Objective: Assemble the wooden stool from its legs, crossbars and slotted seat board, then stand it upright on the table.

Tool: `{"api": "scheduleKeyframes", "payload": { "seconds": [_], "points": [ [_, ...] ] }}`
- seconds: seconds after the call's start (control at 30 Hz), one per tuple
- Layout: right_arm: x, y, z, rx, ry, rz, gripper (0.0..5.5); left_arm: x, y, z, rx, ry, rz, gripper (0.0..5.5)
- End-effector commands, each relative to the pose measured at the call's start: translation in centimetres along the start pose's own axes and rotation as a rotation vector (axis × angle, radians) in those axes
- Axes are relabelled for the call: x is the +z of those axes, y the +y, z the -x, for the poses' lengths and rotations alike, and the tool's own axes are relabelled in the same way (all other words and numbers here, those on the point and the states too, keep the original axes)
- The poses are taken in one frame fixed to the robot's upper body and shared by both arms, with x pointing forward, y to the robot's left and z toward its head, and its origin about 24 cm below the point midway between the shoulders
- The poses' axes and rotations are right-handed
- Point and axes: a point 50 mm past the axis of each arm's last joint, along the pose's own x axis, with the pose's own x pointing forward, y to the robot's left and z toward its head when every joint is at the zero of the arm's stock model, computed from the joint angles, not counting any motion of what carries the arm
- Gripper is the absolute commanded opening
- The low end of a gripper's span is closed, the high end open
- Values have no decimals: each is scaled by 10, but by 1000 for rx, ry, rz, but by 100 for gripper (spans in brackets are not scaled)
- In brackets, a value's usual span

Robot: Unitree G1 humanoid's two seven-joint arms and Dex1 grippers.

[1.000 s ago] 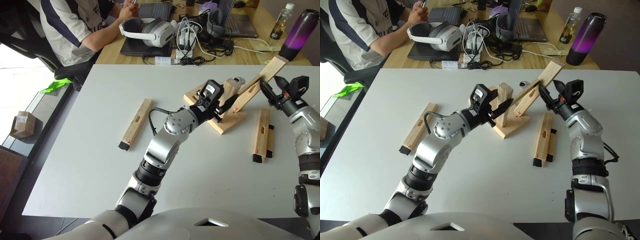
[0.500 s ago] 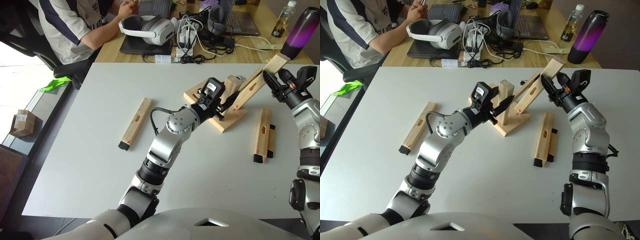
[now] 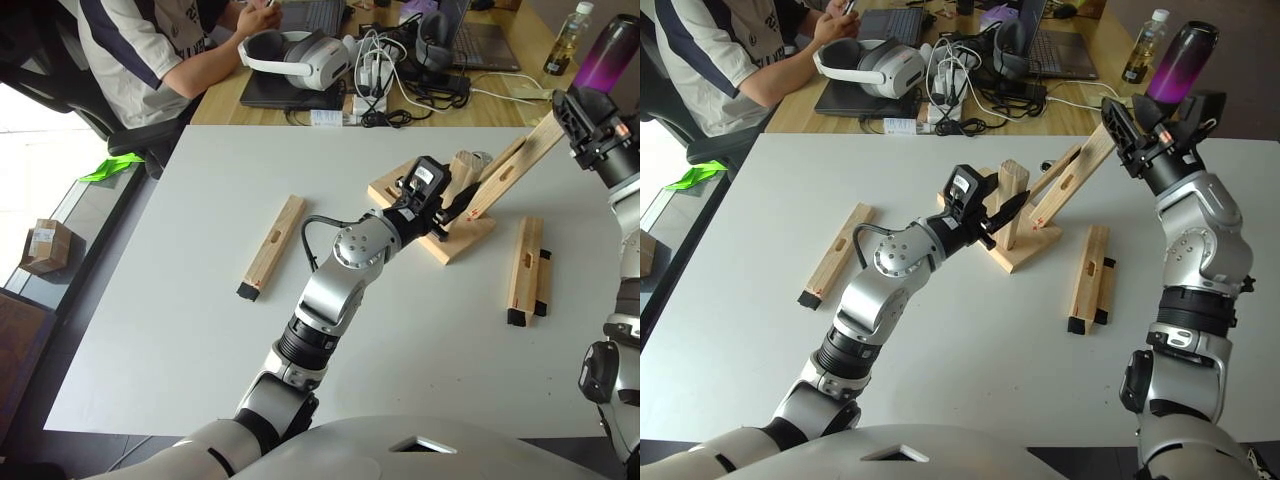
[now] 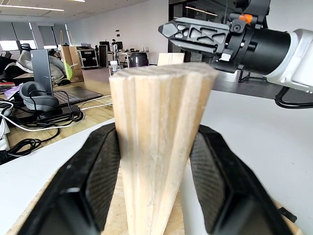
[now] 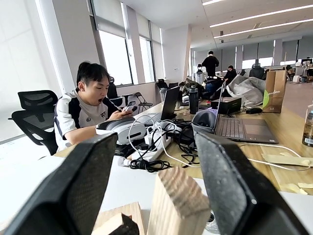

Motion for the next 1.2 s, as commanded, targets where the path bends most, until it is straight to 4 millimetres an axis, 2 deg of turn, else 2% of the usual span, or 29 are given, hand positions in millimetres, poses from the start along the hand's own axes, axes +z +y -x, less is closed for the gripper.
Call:
{"api": "scheduleKeyframes", "payload": {
  "seconds": [0.03,0.2,0.5,0.67,0.83,0.9,0.97,1.03,1.13,1.2],
  "points": [
    [-13,-7,0,-69,90,45,290,-19,-1,2,2,88,45,203],
    [-8,-19,6,-110,46,96,290,-19,-1,2,15,89,49,203],
    [-25,-20,7,-79,155,69,290,-19,0,2,17,93,49,203],
    [5,-9,-3,1,-15,55,290,-19,0,2,20,90,53,203],
    [48,22,-23,124,-154,112,290,-20,0,3,15,93,62,203],
    [52,34,-29,170,-133,114,290,-20,0,3,12,95,62,203],
    [37,45,-31,223,6,119,290,-20,0,3,10,95,62,203],
    [2,55,-24,279,287,119,270,-20,0,3,9,96,64,203],
    [-48,44,3,190,630,53,223,-20,-1,4,7,98,64,203],
    [-69,33,20,116,765,-2,183,-20,-2,4,5,98,64,203]
  ]
}}
